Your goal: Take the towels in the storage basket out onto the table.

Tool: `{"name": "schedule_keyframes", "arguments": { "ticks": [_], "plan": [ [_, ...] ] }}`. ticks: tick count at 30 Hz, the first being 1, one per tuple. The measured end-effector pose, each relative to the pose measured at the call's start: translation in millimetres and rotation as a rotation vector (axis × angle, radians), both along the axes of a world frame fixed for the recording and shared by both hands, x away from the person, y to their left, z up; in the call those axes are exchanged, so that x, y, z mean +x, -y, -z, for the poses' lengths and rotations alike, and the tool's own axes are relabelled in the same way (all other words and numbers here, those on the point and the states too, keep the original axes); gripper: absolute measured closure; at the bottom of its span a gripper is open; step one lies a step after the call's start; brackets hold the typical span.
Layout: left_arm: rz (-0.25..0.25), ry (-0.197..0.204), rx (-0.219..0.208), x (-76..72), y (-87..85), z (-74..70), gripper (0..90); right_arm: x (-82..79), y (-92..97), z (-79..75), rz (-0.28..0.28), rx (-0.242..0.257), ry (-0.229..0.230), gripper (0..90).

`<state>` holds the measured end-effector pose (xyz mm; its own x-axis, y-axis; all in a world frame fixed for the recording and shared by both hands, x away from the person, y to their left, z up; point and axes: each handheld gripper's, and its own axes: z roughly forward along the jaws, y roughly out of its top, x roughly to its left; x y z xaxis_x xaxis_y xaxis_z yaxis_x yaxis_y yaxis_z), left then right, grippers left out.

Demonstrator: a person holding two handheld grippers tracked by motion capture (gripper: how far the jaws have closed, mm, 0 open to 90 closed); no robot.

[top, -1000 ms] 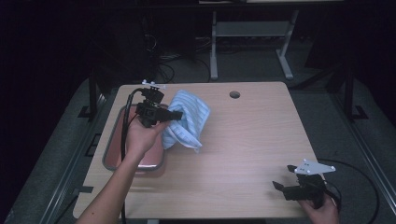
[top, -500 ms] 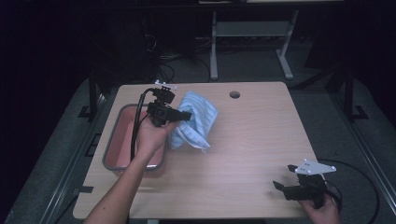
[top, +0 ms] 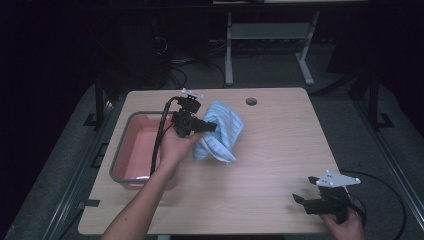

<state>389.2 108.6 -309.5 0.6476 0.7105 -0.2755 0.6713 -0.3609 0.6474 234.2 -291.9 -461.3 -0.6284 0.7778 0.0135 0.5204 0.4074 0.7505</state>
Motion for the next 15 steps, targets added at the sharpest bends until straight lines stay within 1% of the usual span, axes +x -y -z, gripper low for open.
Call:
{"name": "schedule_keyframes", "arguments": {
  "ticks": [3,5,11,14,15],
  "plan": [
    [0.008,-0.006,0.000,1.1,5.7,3.0,73.2,-0.2,0.1,-0.3,0.001,0.003,0.001,14.5],
    [0.009,-0.011,-0.007,1.8,9.7,4.9,73.1,-0.1,0.2,-0.4,0.001,0.003,0.000,14.5],
    [0.028,-0.024,0.006,3.9,19.7,12.9,73.1,-0.2,1.0,-0.7,0.001,0.004,0.003,14.6],
    [0.027,-0.027,-0.002,4.0,25.3,16.4,73.1,-0.3,1.6,-1.0,0.002,0.005,0.003,14.6],
    [0.037,-0.029,0.005,4.4,26.6,17.2,73.1,-0.4,1.6,-0.9,0.002,0.005,0.003,14.5]
  ]
}}
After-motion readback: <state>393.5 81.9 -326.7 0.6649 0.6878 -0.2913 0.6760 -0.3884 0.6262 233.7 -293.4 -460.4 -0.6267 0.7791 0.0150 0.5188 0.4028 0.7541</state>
